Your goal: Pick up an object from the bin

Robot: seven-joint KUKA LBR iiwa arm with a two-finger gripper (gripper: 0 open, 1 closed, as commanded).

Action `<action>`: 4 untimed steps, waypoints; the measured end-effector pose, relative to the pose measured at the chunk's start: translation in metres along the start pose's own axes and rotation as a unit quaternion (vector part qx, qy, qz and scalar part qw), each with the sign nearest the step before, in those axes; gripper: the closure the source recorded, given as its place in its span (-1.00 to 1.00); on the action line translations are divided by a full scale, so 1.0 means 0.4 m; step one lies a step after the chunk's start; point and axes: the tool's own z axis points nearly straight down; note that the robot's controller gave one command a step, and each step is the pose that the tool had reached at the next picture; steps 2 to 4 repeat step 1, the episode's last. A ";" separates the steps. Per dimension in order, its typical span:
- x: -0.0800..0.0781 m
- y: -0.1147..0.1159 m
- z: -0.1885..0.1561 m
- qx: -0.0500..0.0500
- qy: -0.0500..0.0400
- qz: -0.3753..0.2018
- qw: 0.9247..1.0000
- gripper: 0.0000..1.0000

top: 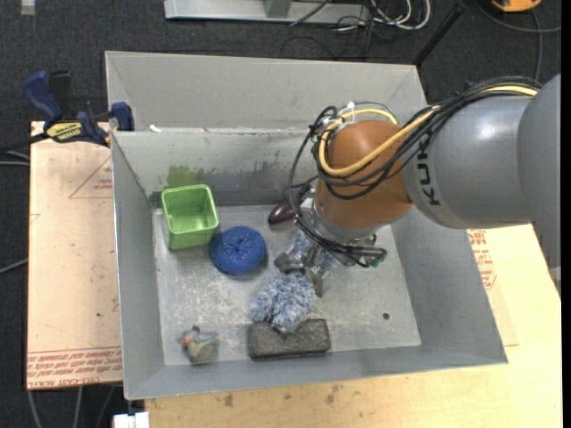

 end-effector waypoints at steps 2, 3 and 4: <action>0.000 0.001 -0.016 0.000 0.002 0.000 1.000 1.00; 0.000 0.001 -0.016 0.000 0.002 0.000 1.000 1.00; 0.000 0.001 -0.016 0.000 0.002 0.000 1.000 1.00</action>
Offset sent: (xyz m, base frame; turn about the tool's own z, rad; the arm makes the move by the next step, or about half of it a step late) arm 0.0000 0.0002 0.0107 0.0000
